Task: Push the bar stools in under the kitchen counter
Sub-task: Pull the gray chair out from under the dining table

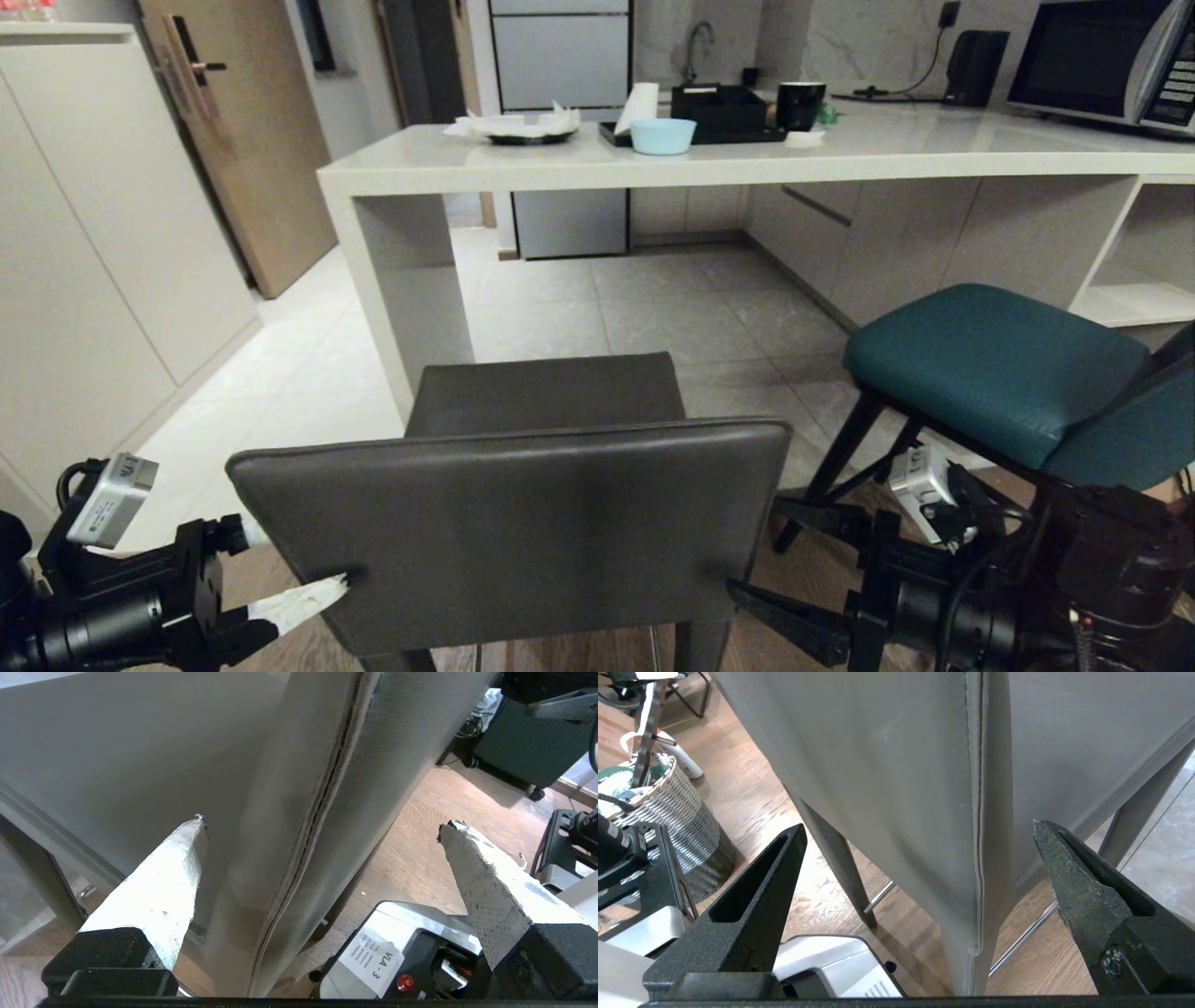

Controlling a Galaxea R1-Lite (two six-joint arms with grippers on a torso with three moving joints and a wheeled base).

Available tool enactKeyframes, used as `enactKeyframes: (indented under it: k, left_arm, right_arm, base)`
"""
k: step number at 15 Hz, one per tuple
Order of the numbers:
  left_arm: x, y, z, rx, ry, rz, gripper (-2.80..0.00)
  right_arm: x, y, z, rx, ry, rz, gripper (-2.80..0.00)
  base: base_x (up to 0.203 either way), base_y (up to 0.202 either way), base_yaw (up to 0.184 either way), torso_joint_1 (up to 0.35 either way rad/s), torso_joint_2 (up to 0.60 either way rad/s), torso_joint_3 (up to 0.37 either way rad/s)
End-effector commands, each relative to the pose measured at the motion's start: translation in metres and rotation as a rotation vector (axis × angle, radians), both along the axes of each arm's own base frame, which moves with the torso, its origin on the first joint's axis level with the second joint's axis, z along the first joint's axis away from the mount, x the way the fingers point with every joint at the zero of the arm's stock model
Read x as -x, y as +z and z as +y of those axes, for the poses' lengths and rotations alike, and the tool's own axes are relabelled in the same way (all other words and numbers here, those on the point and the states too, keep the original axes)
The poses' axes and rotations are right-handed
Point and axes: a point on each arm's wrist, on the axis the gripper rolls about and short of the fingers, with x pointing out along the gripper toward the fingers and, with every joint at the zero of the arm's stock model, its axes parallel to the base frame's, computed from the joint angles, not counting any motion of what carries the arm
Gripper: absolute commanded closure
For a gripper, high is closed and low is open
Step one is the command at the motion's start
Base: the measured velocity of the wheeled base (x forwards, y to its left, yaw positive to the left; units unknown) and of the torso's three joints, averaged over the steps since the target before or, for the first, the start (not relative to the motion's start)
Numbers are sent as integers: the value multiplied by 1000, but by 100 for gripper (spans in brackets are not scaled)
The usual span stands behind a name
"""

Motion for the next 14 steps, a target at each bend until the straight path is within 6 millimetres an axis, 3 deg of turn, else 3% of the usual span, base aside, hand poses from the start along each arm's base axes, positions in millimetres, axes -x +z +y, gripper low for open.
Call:
enactKeyframes:
  k: [1, 3, 9, 14]
  left_arm:
    - [2, -1, 0, 2, -5, 2, -280]
    - [0, 0, 0, -1, -4, -5, -280]
    - [0, 0, 0, -1, -7, -7, -280]
    - [-7, 0, 2, -6, 12, -13, -280]
  right_arm:
    - [0, 1, 0, -4, 3, -6, -280]
    - [0, 0, 0, -4, 3, -5, -280]
    - [-1, 1, 0, -5, 2, -8, -280]
    - [-2, 1, 0, -5, -6, -7, -280]
  base:
    - [0, 0, 0, 0, 0, 0]
    - [-30, 0, 1, 3, 4, 1]
    - [-169, 0, -1, 0, 1, 2]
    - [0, 0, 0, 0, 0, 0]
